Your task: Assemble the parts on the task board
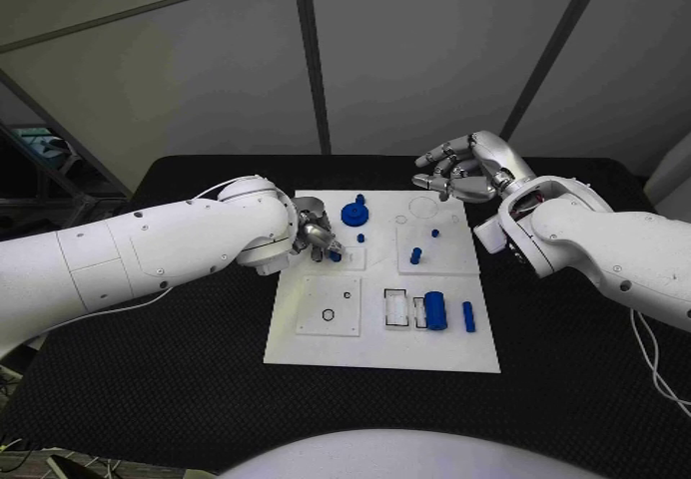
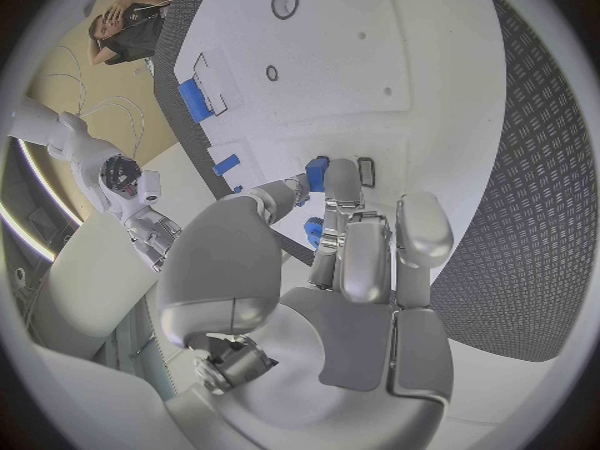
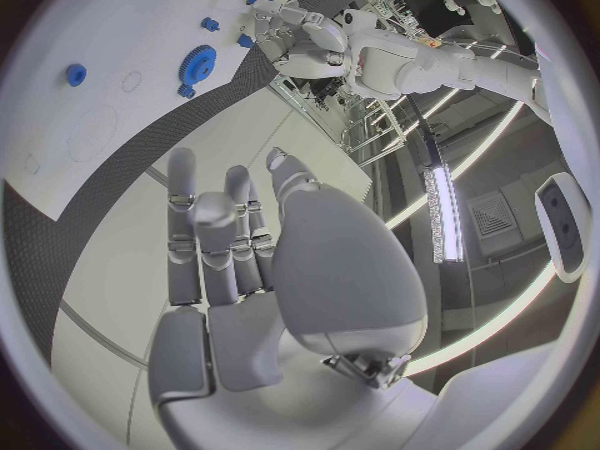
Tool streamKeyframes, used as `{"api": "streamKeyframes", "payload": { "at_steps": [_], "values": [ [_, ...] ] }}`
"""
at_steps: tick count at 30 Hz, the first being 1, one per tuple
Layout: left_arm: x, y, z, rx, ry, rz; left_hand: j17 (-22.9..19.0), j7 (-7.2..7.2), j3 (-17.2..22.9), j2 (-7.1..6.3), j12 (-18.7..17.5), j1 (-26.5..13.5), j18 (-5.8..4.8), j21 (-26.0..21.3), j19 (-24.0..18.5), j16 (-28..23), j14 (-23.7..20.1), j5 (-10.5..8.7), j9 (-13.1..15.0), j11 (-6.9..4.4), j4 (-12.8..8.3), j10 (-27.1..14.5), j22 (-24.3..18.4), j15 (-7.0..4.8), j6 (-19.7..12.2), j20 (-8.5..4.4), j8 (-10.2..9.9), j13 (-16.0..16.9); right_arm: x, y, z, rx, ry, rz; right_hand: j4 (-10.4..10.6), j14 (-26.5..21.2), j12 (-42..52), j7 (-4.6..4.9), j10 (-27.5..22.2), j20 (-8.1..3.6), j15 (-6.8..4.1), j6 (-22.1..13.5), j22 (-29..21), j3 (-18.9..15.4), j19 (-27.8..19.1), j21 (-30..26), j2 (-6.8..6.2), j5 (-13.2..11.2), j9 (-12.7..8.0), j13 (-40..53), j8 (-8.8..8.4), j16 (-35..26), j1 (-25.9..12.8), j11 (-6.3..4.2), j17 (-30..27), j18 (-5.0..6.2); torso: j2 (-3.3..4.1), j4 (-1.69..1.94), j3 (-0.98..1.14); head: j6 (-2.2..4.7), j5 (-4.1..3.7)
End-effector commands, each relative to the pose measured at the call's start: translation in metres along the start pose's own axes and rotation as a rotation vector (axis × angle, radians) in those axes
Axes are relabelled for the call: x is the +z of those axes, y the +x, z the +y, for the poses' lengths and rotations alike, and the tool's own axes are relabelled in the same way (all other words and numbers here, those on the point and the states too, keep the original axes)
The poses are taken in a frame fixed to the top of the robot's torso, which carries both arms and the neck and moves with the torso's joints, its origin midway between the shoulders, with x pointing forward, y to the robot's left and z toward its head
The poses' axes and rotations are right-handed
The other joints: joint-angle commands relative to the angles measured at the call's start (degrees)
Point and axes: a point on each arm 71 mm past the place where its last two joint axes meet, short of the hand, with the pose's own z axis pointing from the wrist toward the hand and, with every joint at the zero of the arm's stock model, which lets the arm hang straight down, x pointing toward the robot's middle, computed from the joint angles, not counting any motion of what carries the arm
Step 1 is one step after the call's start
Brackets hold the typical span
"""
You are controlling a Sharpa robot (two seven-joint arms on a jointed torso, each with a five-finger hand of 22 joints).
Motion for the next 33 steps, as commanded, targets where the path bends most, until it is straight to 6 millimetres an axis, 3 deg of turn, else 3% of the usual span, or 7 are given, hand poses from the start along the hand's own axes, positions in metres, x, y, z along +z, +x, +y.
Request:
{"api": "streamKeyframes", "payload": {
  "at_steps": [1,13,33],
  "values": [
    [0.0003,0.003,-0.0003,0.024,-0.008,0.027,0.1,-0.41,5.6,0.04,0.6,-0.7,-1.8,0.4,0.5,0.2,1.8,-0.09,-0.2,-2.94,-6.3,3.5,0.5,-0.47,0.3,-0.01,0.3,0.5,0.0004,0.0001,0.0014,0.003,-0.006,0.004,0.3,-0.3,0.0,-0.07,-0.3,0.0,-0.13,-0.4,-0.1,0.1,0.4,-0.2,-0.03,0.3,-0.1,-0.1,0.37,-0.2,-0.4,0.07,-0.1,0.71,-0.06,0.04,-0.01,-0.09,-0.01],
    [0.0015,0.0021,0.0003,0.021,-0.013,0.023,0.1,-0.88,2.3,0.61,2.2,-2.1,-2.11,1.1,1.5,0.2,1.8,-0.12,-1.0,-3.28,-4.9,4.2,2.0,-0.75,1.5,-0.3,0.2,2.0,0.0001,-0.0005,0.0009,0.003,-0.004,0.004,0.3,-0.3,0.0,-0.07,-0.3,0.0,-0.13,-0.4,-0.1,0.1,0.4,-0.2,-0.03,0.3,-0.1,-0.1,0.37,-0.2,-0.4,0.07,-0.1,0.71,-0.05,0.08,-0.06,-0.2,0.05],
    [0.0036,-0.0002,0.0014,0.011,-0.016,0.009,0.2,-1.14,-8.4,2.25,4.5,-7.2,-2.49,2.0,2.7,0.3,1.9,-0.26,-2.9,-3.47,1.0,4.7,4.1,-0.91,3.8,-0.52,-0.4,4.1,-0.0002,-0.0013,-0.0003,0.001,0.006,0.001,0.5,-0.3,0.0,-0.08,-0.3,0.01,-0.12,-0.4,-0.1,0.1,0.4,-0.3,-0.03,0.3,-0.1,-0.1,0.38,-0.3,-0.5,0.07,-0.2,0.72,-0.06,0.04,-0.04,-0.3,-0.07]
  ]
}}
